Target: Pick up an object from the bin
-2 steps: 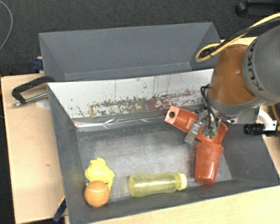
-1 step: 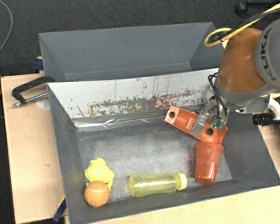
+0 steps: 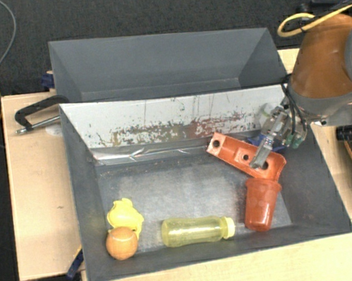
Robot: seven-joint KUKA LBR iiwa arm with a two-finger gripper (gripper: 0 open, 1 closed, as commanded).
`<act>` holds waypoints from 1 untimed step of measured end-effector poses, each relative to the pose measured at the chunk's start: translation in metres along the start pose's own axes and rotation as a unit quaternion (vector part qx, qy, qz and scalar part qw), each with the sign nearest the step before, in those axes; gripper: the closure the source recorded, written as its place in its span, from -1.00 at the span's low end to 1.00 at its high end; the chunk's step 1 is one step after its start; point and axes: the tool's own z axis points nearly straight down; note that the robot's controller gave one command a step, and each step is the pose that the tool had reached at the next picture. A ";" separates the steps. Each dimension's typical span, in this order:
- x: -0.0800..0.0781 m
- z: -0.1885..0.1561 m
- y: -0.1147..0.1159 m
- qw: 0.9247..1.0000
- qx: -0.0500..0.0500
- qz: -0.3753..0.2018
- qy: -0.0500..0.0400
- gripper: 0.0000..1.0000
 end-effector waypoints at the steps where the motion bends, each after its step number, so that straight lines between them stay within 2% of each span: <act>1: 0.001 0.001 0.000 1.000 0.000 0.000 0.001 -1.00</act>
Offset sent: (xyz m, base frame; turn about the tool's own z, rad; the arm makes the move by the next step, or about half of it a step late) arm -0.0125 -0.0011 -0.0802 -0.0570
